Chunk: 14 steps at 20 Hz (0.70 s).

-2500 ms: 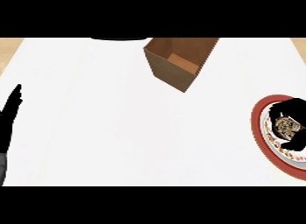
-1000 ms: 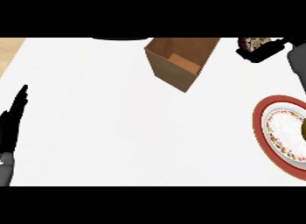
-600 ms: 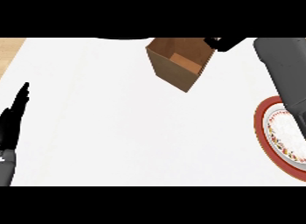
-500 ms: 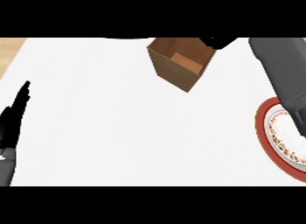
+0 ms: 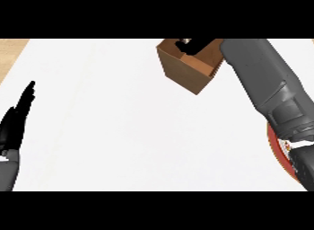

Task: Pick the cupcake from the plate and place it in the cardboard box

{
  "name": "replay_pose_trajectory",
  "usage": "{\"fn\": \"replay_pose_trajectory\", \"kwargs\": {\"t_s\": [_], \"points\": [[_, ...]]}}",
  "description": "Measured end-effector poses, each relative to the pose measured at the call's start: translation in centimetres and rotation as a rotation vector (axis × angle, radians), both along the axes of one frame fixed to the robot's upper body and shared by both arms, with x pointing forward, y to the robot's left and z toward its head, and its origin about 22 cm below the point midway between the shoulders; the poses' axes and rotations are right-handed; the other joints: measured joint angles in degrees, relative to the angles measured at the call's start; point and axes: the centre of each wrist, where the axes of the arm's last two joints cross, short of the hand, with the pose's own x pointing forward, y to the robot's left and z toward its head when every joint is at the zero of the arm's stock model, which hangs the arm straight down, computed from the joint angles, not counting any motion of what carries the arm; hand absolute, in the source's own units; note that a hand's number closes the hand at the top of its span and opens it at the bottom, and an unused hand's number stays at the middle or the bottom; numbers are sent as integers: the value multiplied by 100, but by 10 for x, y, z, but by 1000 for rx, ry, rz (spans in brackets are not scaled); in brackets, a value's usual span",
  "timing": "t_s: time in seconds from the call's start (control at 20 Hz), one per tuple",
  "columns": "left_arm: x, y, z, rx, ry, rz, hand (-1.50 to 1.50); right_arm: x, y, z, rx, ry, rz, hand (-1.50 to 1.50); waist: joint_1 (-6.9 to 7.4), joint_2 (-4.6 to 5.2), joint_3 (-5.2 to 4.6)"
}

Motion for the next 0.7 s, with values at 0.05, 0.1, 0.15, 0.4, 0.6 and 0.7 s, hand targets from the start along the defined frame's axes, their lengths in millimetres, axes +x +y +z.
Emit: {"fn": "replay_pose_trajectory", "kwargs": {"t_s": [0.05,0.1,0.15,0.4,0.6,0.7], "points": [[2,-2,2,-1,-1,-1,0,-1,5,-5,-10,3,-6,150,11,3,-1],[5,-3,5,-3,-7,-6,0,-1,6,-9,-28,2,-14,150,35,21,-1],[7,-3,7,-3,-7,-8,0,-2,10,-12,-33,1,-36,150,66,37,-1],[8,-8,7,-1,-10,-29,0,-5,15,-29,-19,104,-107,-150,165,80,1],[9,-10,8,-4,-20,-34,0,-6,14,-38,16,164,-118,-150,204,91,2],[10,-13,10,-3,-23,-36,0,-8,17,-43,44,167,-111,-150,216,96,5]]}}
